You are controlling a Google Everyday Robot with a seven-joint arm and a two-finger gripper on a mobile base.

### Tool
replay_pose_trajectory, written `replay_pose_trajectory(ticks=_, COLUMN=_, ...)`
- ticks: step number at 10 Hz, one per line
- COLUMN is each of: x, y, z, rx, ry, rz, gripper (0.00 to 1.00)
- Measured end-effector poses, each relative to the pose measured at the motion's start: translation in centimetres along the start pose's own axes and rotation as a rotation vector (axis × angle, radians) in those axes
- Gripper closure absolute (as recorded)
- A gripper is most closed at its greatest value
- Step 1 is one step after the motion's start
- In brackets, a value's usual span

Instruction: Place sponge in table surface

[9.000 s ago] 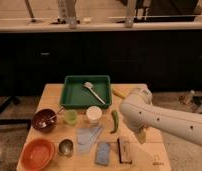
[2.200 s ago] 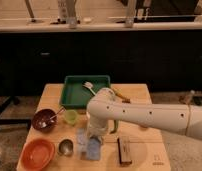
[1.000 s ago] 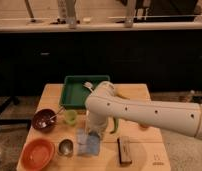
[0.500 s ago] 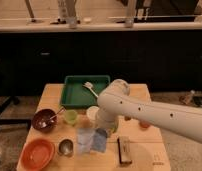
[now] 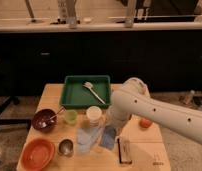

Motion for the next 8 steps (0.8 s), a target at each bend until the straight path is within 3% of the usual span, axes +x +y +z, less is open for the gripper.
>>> replay_pose_trajectory(ticks=6, x=2.7, y=5.2, z=0.3, rx=-0.003, ry=0.007, rz=0.125, gripper=1.00)
replay_pose_trajectory(ticks=8, x=2.9, y=5.8, z=0.9, rx=-0.007, ry=0.001, rz=0.142, gripper=1.00)
